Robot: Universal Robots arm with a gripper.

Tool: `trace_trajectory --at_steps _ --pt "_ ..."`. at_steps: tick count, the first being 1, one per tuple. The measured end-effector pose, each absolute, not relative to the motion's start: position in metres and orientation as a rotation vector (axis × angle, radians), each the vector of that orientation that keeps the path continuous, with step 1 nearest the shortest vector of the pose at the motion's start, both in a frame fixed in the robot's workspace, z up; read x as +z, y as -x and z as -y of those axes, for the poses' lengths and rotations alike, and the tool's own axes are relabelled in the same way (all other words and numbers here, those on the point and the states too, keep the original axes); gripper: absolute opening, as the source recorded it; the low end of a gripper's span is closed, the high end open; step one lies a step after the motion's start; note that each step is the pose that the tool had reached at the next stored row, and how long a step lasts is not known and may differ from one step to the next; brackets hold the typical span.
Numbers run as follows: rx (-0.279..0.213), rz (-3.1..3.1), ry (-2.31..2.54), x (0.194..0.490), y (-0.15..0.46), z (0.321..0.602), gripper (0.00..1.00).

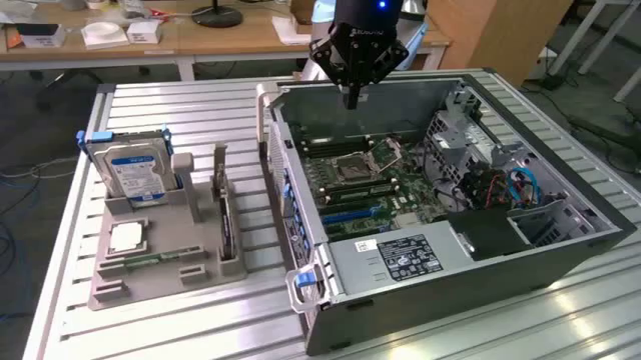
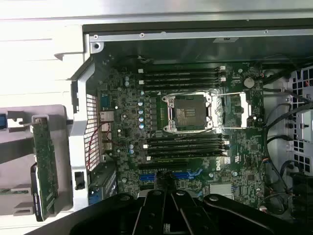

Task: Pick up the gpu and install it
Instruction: 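Reach for the gpu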

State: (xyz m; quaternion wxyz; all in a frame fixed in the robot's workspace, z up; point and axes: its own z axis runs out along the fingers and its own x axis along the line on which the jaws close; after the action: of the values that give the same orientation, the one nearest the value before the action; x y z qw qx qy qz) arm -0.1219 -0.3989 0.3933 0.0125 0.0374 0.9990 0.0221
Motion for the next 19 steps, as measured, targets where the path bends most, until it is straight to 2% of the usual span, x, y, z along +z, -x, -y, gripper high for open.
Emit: trace_trajectory --at_steps 19 --pt "0.069 -3.114 -0.117 0.3931 0.1290 0.3988 0.10"
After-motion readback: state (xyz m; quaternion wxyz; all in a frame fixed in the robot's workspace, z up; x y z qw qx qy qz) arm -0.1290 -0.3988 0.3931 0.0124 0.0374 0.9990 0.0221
